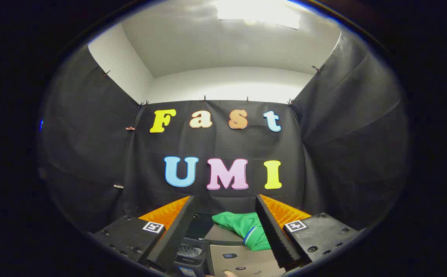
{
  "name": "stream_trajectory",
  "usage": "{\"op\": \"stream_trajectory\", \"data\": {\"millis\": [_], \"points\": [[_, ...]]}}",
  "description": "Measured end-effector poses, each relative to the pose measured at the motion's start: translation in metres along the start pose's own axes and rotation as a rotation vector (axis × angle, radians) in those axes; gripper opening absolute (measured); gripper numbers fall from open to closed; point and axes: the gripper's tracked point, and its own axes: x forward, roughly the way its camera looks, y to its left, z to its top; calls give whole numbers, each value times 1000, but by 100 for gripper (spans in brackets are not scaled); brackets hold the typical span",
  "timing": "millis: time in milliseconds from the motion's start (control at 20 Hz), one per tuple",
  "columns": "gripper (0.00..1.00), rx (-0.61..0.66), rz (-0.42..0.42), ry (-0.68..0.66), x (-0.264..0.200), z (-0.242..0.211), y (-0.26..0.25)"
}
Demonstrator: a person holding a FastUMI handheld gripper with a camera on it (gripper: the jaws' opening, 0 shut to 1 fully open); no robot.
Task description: Put the clothes into the washing machine and then close the washing machine lid.
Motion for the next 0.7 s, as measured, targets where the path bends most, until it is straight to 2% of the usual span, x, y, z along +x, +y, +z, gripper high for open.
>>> {"op": "stream_trajectory", "data": {"millis": [700], "points": [[98,-1,-14,10,0,-4,-5]]}}
